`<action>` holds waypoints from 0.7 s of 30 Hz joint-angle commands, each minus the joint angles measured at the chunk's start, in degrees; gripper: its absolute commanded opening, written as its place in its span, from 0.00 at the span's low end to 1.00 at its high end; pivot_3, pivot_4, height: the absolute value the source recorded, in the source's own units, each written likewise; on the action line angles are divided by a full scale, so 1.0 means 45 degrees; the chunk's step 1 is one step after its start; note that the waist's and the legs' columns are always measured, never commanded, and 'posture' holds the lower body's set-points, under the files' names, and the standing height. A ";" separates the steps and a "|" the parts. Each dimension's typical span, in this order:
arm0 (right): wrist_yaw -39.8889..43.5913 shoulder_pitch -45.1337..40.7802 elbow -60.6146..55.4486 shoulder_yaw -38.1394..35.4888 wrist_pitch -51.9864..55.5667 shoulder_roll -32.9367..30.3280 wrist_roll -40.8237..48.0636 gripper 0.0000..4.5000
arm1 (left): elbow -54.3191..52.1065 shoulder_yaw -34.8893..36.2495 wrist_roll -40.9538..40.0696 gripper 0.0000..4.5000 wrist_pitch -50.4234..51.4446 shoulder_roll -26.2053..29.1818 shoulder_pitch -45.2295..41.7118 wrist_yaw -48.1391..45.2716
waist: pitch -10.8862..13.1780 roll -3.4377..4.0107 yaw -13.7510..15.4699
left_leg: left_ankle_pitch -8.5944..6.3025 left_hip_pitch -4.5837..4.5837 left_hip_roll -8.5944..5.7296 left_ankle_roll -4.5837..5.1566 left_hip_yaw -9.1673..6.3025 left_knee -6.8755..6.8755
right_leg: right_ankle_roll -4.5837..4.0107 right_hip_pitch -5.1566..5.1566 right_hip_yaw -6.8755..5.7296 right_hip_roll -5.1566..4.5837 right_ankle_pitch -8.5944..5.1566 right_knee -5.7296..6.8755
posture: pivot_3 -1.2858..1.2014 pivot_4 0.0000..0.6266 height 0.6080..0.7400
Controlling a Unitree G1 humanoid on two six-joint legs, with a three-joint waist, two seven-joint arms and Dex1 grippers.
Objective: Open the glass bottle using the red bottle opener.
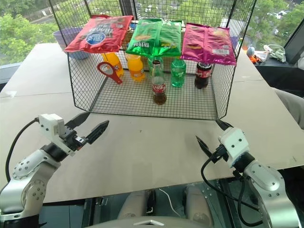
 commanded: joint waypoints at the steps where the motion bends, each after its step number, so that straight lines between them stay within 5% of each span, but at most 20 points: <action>1: -0.0025 -0.0524 -0.0567 -0.0138 -0.0549 0.0320 0.0590 1.00 | 0.0017 0.0229 -0.0089 1.00 -0.0145 -0.0029 -0.0681 0.0325 | 0.0000 0.0000 0.0001 | 0.0000 0.0000 0.0000 0.0000 0.0000 0.0000 | 0.0000 0.0000 0.0000 0.0000 0.0000 0.0000 | 0.52 0.24 1.00; 9: 0.0757 -0.2936 -0.2045 0.0811 -0.1148 0.0901 0.2755 1.00 | 0.2238 -0.0013 -0.0204 1.00 0.0566 -0.0319 -0.3964 0.1332 | -0.0007 -0.0006 0.0002 | -0.0002 0.0002 -0.0004 0.0003 -0.0005 0.0037 | -0.0001 0.0023 -0.0013 0.0024 0.0005 0.0017 | 0.52 0.24 1.00; 21: 0.0338 -0.3879 -0.2765 0.1529 -0.0830 0.0770 0.2667 1.00 | 0.6456 -0.1227 0.1376 1.00 0.0046 0.0158 -0.7737 0.0398 | -0.0002 -0.0007 0.0061 | -0.0001 -0.0015 -0.0025 0.0004 0.0021 0.0040 | 0.0003 0.0025 -0.0026 0.0024 0.0010 0.0016 | 0.52 0.24 1.00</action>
